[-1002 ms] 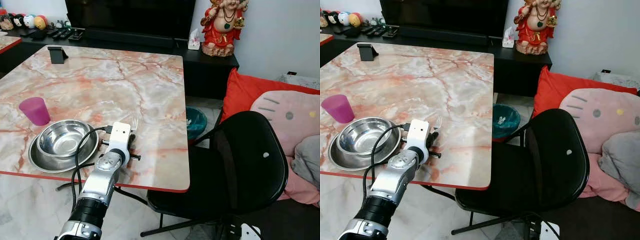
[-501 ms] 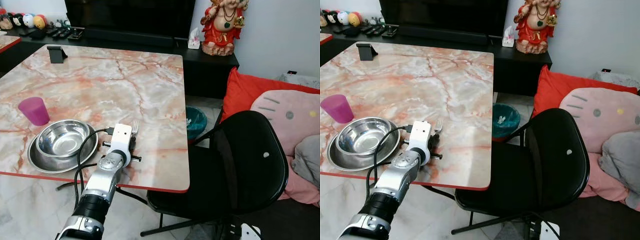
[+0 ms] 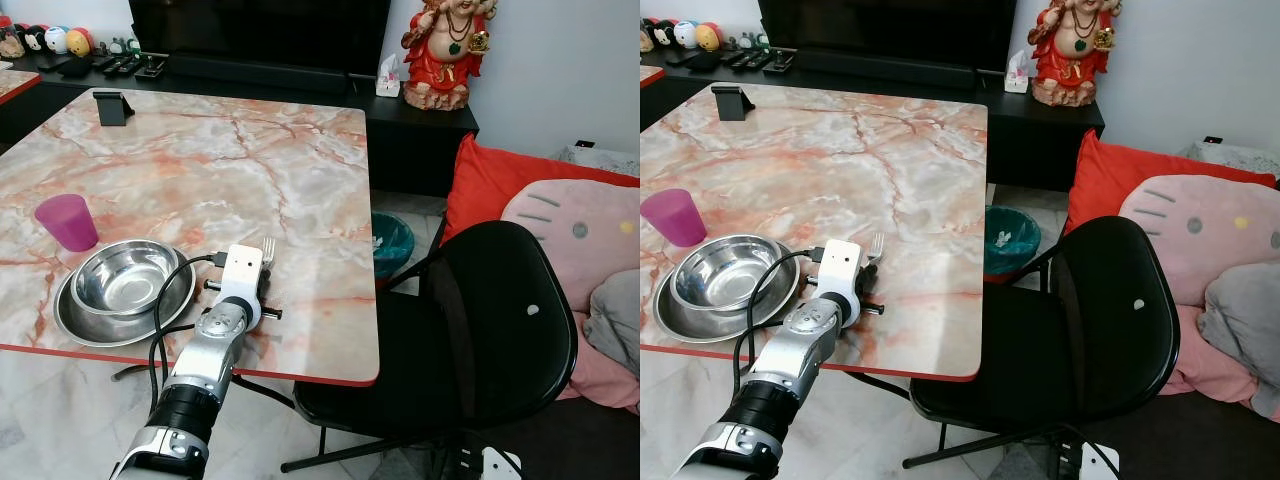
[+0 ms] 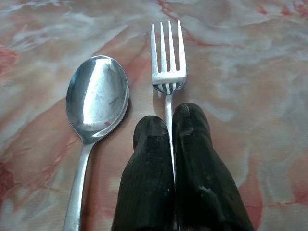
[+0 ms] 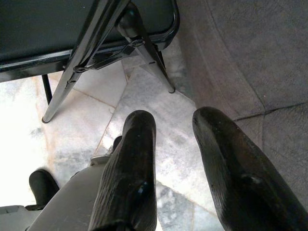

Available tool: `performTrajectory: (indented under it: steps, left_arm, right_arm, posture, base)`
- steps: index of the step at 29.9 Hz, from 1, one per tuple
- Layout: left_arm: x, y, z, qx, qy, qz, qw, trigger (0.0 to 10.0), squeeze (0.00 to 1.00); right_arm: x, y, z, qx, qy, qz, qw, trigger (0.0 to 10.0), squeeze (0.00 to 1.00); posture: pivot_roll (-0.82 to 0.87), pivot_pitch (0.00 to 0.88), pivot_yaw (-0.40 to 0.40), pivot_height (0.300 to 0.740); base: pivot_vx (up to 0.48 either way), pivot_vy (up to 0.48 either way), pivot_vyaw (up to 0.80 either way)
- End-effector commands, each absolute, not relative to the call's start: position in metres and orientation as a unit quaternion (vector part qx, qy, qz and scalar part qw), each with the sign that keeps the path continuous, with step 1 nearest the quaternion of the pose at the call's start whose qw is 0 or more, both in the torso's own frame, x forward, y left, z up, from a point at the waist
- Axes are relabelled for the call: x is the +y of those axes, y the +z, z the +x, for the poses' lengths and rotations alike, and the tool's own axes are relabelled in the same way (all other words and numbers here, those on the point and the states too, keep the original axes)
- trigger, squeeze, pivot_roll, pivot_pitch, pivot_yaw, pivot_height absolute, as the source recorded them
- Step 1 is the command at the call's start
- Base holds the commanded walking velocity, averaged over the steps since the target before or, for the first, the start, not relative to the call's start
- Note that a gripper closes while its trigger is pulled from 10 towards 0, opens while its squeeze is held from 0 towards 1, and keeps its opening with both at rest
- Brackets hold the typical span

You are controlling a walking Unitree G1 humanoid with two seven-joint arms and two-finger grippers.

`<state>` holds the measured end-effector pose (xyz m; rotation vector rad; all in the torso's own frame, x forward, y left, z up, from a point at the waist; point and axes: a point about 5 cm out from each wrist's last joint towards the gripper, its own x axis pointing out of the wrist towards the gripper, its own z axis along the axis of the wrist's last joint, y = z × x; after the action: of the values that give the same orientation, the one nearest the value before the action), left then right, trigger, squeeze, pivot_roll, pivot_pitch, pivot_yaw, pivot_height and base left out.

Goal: Setting the table

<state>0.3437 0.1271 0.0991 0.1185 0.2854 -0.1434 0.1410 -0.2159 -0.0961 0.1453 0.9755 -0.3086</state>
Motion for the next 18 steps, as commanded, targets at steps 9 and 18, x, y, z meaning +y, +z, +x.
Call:
performTrajectory:
  steps: [9,18]
  left_arm:
    - [0.1266,0.0978,0.3457,0.145,-0.07,0.067,0.985,10.0,0.0]
    - [0.1264,0.0976,0.3462,0.145,-0.071,0.067,0.985,10.0,0.0]
  right_arm:
    - [-0.219,-0.0957,0.1403,0.465,-0.154,0.069,0.869,10.0,0.0]
    - [-0.219,-0.0956,0.1406,0.464,-0.154,0.069,0.869,10.0,0.0]
  posture:
    - [0.09,0.0,-0.077,0.74]
    - [0.1,0.0,-0.078,0.74]
  base:
    - [0.0,0.0,0.0]
    - [0.0,0.0,0.0]
